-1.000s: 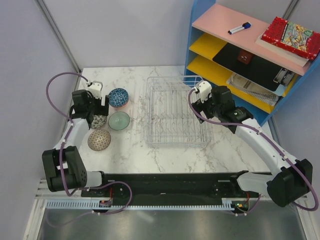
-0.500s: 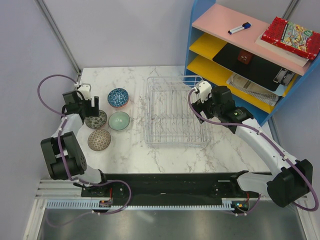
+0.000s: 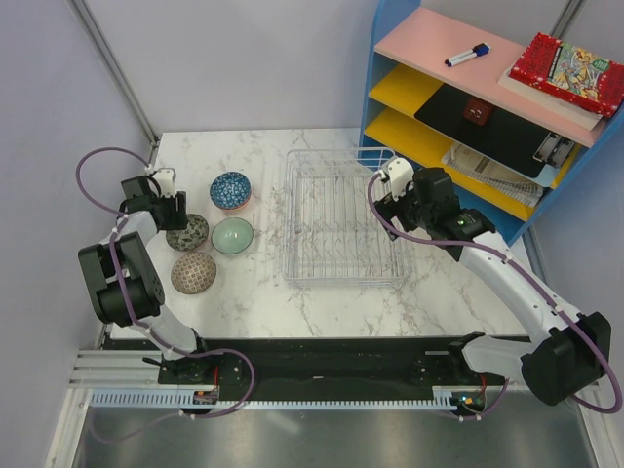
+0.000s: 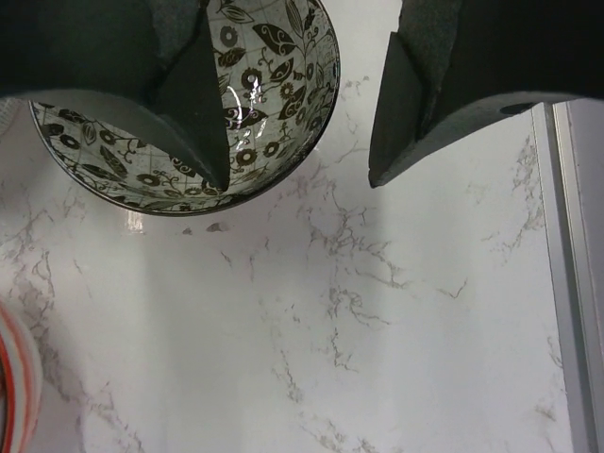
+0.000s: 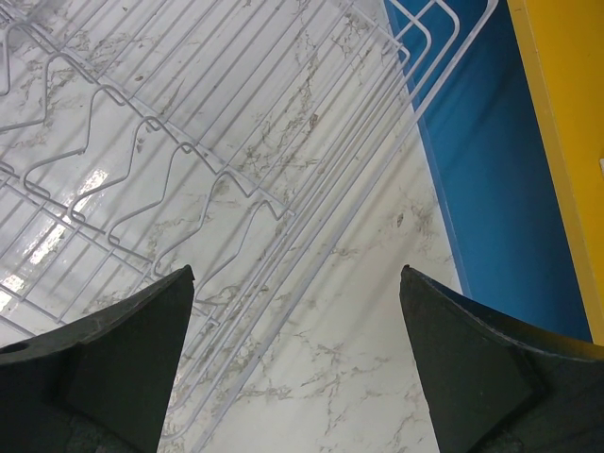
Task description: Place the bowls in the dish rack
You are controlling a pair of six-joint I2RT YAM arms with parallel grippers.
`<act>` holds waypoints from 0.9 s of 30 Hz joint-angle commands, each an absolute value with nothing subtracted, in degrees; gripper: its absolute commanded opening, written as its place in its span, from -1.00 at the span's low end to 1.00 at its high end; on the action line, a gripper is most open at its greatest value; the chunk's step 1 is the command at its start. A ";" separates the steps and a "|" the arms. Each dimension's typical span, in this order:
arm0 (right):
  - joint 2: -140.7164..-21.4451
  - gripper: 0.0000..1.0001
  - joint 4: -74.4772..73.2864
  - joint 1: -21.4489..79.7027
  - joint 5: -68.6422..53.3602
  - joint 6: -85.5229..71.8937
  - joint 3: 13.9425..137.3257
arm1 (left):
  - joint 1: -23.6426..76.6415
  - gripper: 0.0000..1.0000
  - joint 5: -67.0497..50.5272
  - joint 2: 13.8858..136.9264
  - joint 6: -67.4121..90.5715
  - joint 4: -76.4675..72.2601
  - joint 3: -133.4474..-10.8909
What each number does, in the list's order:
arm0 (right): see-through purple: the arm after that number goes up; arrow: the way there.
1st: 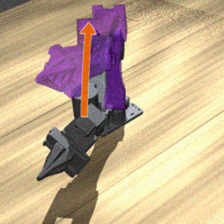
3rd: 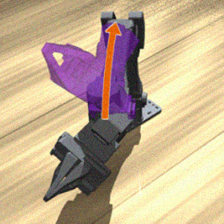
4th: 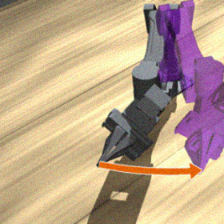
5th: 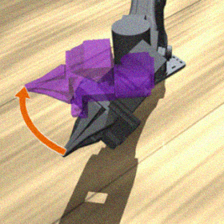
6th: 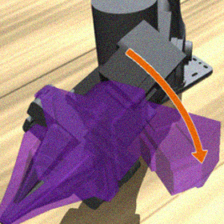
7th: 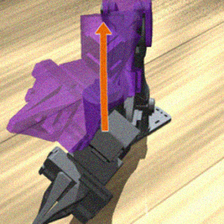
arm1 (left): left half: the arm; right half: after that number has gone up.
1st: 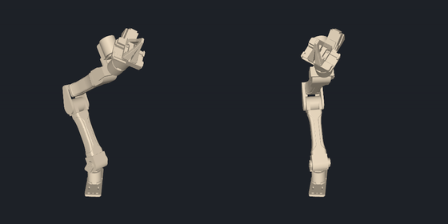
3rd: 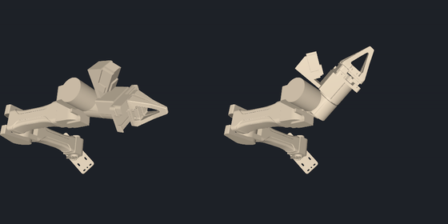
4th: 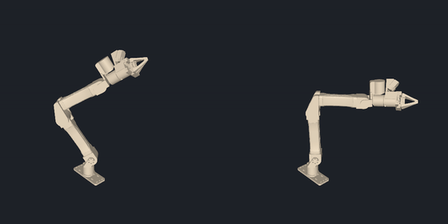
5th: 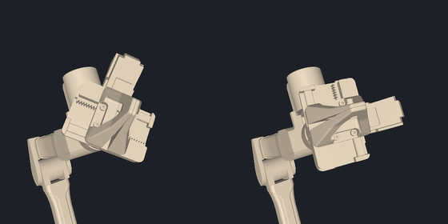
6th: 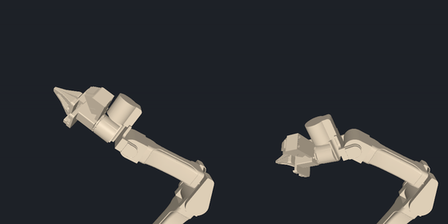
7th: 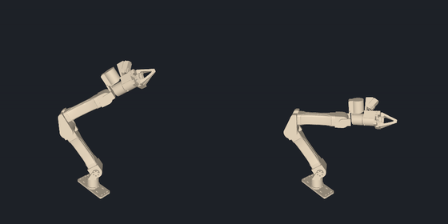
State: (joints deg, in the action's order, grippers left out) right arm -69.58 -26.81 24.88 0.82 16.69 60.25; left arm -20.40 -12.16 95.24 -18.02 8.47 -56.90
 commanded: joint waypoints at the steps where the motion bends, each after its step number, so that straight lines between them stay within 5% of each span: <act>1: -67.94 0.95 -26.10 24.87 0.18 17.14 60.38 | -21.44 0.30 -13.45 96.50 -19.25 9.76 -59.77; 12: -67.68 0.95 -26.10 24.87 0.18 17.05 60.29 | -21.62 -0.46 -14.06 97.73 -20.04 10.63 -60.47; 16: -67.68 0.94 -26.10 24.87 0.17 17.14 60.29 | -21.62 -0.93 -14.33 98.00 -20.21 10.72 -60.73; 27: -68.03 0.93 -26.19 24.87 -2.90 18.10 60.38 | -21.88 -0.96 -14.68 96.60 -20.92 12.91 -62.05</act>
